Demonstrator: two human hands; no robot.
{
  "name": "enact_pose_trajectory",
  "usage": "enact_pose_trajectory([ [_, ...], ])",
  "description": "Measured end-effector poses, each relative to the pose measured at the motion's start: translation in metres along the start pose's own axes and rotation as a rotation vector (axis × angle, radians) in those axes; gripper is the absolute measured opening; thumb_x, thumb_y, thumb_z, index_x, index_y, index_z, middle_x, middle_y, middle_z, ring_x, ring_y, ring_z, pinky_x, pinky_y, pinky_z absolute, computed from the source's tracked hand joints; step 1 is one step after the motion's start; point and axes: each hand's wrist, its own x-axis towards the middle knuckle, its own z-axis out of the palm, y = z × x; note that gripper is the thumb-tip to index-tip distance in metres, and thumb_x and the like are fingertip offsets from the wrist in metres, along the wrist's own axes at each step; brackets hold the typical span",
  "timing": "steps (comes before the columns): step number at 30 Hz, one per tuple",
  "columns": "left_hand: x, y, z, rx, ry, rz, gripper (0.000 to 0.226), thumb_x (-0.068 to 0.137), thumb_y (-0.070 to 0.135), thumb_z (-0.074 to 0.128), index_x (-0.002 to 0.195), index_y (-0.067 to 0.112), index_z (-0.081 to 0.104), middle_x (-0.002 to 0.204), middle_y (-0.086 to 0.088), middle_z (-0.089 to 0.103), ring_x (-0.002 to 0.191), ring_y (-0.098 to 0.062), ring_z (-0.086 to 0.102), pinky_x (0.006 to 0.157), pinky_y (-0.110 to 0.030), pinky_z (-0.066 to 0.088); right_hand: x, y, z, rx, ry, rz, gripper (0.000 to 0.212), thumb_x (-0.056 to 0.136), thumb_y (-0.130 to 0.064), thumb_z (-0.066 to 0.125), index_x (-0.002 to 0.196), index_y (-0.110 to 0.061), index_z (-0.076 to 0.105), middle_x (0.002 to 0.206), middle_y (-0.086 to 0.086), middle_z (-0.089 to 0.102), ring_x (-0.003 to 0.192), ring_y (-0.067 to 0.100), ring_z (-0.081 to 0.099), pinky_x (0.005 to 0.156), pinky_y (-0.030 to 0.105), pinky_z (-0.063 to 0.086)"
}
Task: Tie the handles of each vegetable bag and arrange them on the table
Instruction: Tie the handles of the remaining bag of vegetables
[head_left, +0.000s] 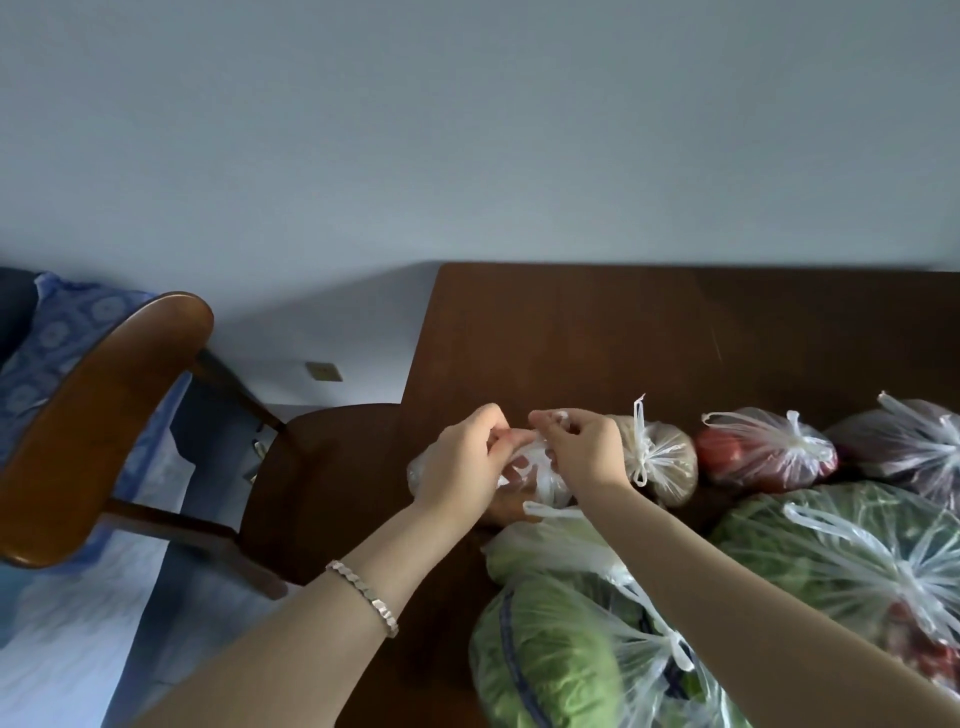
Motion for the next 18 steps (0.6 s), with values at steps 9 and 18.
enact_pose_trajectory([
  [9,0.007,-0.004,-0.013,-0.197,0.061,-0.081,0.031,0.094,0.027,0.049,0.064,0.024,0.044,0.064,0.006,0.051,0.062,-0.006,0.048,0.057,-0.007,0.038,-0.007,-0.005,-0.006,-0.191,-0.324,-0.188,0.022,0.085,-0.001,0.055,0.102,-0.008,0.066,0.071,-0.002,0.064,0.053,-0.003,0.055,0.053,0.009,0.041],
  [18,0.018,-0.016,0.001,-0.669,-0.096,-0.461,0.040,0.092,0.035,0.051,0.055,0.020,0.057,0.055,0.002,0.052,0.060,-0.016,0.046,0.076,-0.035,0.038,-0.011,-0.002,-0.007,-0.095,-0.217,-0.357,0.012,0.087,-0.013,0.060,0.080,-0.018,0.069,0.066,-0.013,0.064,0.060,-0.004,0.056,0.061,0.010,0.042],
])
